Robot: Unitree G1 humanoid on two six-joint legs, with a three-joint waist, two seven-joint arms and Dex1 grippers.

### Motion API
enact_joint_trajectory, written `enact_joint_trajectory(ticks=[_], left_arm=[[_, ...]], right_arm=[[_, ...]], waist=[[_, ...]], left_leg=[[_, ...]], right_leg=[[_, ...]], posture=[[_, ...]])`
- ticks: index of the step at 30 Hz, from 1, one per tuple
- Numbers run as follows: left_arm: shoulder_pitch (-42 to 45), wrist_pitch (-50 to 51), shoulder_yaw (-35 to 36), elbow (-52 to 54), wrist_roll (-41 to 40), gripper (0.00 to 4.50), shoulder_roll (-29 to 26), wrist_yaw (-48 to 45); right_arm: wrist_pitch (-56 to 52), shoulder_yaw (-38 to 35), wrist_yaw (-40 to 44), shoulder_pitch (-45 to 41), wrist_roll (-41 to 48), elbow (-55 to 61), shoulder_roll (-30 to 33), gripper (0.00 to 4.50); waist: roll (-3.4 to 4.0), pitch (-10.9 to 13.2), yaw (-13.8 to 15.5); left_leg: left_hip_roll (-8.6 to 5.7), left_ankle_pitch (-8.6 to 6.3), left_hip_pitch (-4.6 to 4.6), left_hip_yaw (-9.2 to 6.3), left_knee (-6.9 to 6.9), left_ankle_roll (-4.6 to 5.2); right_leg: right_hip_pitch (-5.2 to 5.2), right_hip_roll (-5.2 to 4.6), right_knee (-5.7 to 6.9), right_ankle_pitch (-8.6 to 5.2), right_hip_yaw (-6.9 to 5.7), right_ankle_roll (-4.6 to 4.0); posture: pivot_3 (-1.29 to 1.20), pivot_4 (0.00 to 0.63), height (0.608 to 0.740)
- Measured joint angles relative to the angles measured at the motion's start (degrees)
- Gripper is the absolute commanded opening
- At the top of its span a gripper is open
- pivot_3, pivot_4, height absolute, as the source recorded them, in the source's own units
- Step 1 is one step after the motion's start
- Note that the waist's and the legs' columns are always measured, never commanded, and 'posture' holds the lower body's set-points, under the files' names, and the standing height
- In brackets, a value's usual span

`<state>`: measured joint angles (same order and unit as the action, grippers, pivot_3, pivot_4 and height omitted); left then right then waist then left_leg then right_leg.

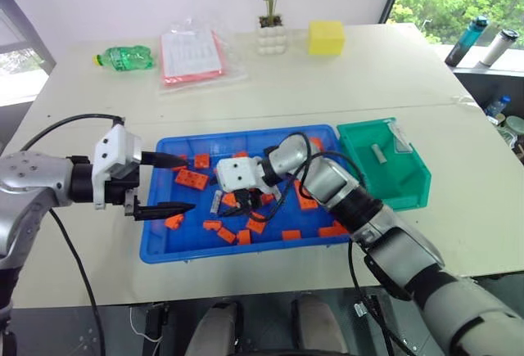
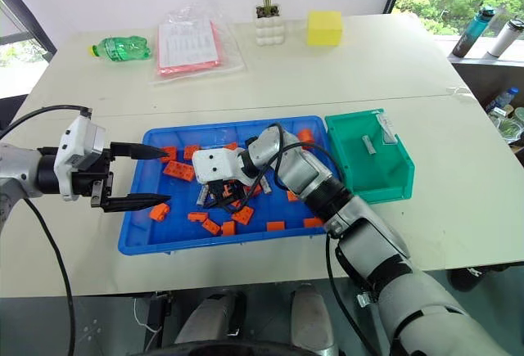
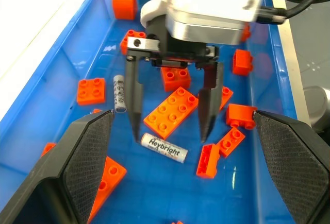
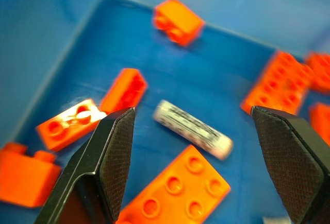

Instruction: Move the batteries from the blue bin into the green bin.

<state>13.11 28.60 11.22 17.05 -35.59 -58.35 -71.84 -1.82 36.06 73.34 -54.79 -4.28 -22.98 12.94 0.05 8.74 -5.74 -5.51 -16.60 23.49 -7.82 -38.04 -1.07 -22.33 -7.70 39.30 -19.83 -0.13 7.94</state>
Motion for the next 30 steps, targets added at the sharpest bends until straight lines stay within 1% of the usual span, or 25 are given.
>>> enact_joint_trajectory(ticks=[3,5,11,15,20,24,27,30], left_arm=[[-1.3,0.7,1.0,1.1,-0.1,4.5,0.0,0.5],[-2.0,1.0,1.3,1.9,-0.1,4.5,0.0,0.8],[-4.6,2.2,3.3,4.7,-1.3,4.5,0.0,1.9],[-6.2,2.5,4.6,6.0,-1.5,4.5,0.0,2.8],[-7.2,2.6,6.2,7.3,-2.3,4.5,0.0,3.8],[-7.9,2.6,6.7,7.8,-2.5,4.5,-0.1,4.2],[-7.9,2.6,7.2,7.7,-2.5,4.5,-0.1,4.4],[-7.3,2.6,7.2,7.6,-2.5,4.5,-0.1,4.4]], right_arm=[[6.5,1.8,3.9,-3.3,-1.1,-4.2,-1.1,3.66],[9.6,1.9,4.5,-5.4,-2.0,-7.9,-2.7,3.66],[19.5,1.9,1.7,-12.1,-6.4,-25.8,-9.5,3.66],[25.1,1.5,0.1,-15.1,-8.6,-34.5,-10.9,3.66],[29.7,-0.2,-0.6,-16.7,-9.7,-40.6,-12.0,3.66],[30.8,-1.7,-0.1,-17.2,-10.2,-42.8,-12.1,3.66],[30.7,-2.4,1.1,-17.1,-10.2,-43.6,-12.5,2.87],[30.7,-3.1,2.9,-16.2,-10.3,-43.6,-12.6,1.45]], waist=[[0.0,0.0,-0.1],[0.0,0.0,-0.1],[0.01,0.0,-0.3],[0.01,0.0,-0.2],[0.02,0.0,-0.4],[0.02,0.0,-0.4],[0.03,0.0,-0.4],[0.03,0.0,-0.4]], left_leg=[[0.0,0.01,0.0,-0.02,-0.01,-0.01],[0.01,0.01,-0.01,-0.05,0.0,-0.02],[0.0,0.03,-0.01,-0.14,0.01,-0.07],[-0.01,0.03,-0.03,-0.22,0.03,-0.08],[-0.01,0.04,-0.11,-0.23,0.03,-0.09],[-0.01,0.04,-0.12,-0.25,0.04,-0.1],[-0.01,0.04,-0.13,-0.25,0.03,-0.1],[-0.01,0.04,-0.13,-0.26,0.03,-0.1]], right_leg=[[0.0,0.01,0.0,0.0,-0.01,0.0],[0.0,0.02,0.01,0.0,-0.01,0.0],[-0.07,0.06,0.0,0.0,-0.01,0.0],[-0.12,0.08,-0.03,0.0,-0.01,0.0],[-0.06,0.08,-0.04,0.0,-0.01,0.0],[-0.04,0.09,-0.03,0.0,-0.01,0.0],[-0.04,0.09,-0.03,0.0,-0.01,0.0],[-0.02,0.09,-0.03,0.0,-0.01,0.0]], posture=[[0.0,0.15,0.726],[0.0,0.15,0.726],[0.0,0.15,0.726],[0.0,0.15,0.726],[0.0,0.15,0.726],[0.0,0.15,0.726],[0.0,0.15,0.726],[0.0,0.15,0.726]])
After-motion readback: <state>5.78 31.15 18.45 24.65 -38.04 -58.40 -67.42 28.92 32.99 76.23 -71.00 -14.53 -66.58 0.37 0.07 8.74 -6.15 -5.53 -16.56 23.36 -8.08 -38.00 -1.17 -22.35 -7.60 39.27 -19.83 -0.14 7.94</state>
